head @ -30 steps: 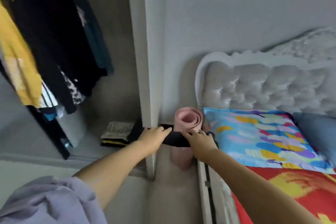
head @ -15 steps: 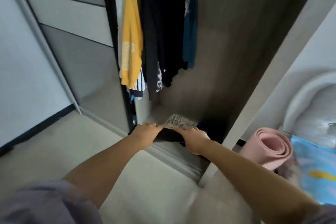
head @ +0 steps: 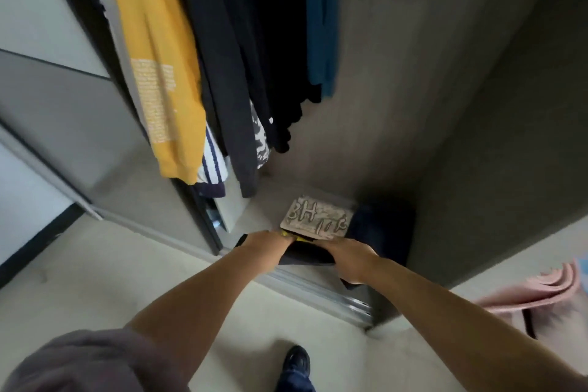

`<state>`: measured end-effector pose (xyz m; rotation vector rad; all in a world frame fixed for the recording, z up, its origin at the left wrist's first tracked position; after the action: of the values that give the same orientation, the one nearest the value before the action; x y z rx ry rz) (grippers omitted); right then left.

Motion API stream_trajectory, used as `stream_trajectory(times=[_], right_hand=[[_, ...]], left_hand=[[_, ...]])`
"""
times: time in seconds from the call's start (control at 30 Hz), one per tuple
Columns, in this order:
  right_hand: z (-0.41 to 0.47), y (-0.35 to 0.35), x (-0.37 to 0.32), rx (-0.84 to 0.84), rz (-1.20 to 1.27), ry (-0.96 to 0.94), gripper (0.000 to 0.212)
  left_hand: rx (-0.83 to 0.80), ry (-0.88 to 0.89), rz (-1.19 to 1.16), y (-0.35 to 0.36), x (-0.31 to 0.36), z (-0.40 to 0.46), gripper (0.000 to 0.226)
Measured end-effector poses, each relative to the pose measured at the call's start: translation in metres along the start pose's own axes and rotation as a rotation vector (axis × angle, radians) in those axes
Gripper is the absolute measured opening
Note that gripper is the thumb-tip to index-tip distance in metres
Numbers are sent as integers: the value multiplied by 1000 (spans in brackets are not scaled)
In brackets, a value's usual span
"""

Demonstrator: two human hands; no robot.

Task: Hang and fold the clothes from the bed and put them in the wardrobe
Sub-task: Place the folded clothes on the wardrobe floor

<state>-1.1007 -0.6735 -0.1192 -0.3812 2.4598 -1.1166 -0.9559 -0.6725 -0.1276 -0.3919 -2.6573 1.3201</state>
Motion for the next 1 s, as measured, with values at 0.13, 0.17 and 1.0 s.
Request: stream_trajectory(times=[0.13,0.17,1.0], right_hand=[[67,-9,27,-33,45,30,76],[83,-10,32,-47,46,30,71],[472,182,304,61,52,475,88]], left_hand=[[-68,51,-36,-3,-26,66,55],[-82,57,-48,-1,-32,81,56],[55,213,115,185,-62,589,94]])
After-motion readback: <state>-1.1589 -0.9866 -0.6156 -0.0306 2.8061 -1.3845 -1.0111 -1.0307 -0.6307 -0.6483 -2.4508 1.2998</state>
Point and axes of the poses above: each hand's wrist, its own z-axis towards the middle knuckle, its own y-axis out of the palm, x = y × z, the point moved 7 cm from there along z, towards the middle knuckle, and after that the axes turned 9 degrees about -x, right-handed, at the moved point
